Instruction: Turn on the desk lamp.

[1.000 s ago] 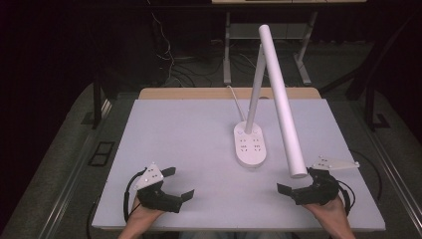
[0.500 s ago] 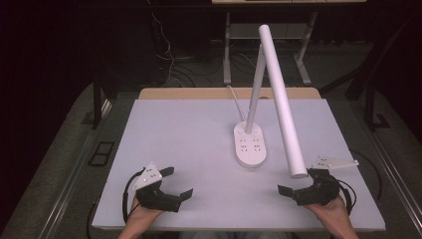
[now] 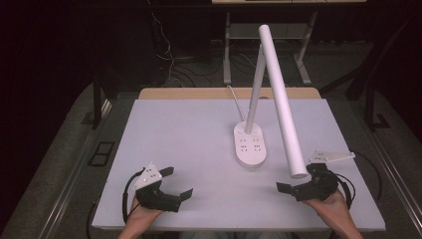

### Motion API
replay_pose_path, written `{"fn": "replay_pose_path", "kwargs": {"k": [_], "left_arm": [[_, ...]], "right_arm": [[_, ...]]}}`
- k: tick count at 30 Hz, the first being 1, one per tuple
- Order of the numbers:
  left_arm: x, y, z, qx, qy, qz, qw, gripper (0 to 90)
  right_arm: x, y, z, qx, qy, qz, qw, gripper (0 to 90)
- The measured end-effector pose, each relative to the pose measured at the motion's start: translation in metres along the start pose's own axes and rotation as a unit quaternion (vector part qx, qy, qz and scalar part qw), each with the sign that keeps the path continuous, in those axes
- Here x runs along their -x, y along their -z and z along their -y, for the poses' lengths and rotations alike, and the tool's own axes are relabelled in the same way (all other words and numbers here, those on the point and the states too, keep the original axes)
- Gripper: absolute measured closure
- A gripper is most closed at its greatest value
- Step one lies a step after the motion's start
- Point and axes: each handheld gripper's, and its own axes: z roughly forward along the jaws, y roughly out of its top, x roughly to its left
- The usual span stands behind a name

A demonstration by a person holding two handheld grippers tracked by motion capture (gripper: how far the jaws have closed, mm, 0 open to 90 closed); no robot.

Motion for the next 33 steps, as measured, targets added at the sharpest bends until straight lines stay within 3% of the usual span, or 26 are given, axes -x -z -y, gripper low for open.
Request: {"fn": "replay_pose_path", "kwargs": {"k": [20, 33], "left_arm": [[0.0, 0.0, 0.0, -0.002, 0.0, 0.0, 1.0, 0.0], [0.0, 0.001, 0.0, 0.0, 0.001, -0.004, 1.0, 0.0]], "right_arm": [[0.009, 0.001, -0.026, -0.003, 0.006, -0.008, 0.9999, 0.3], [0.018, -0.002, -0.057, -0.008, 0.014, -0.003, 0.9999, 0.3]]}}
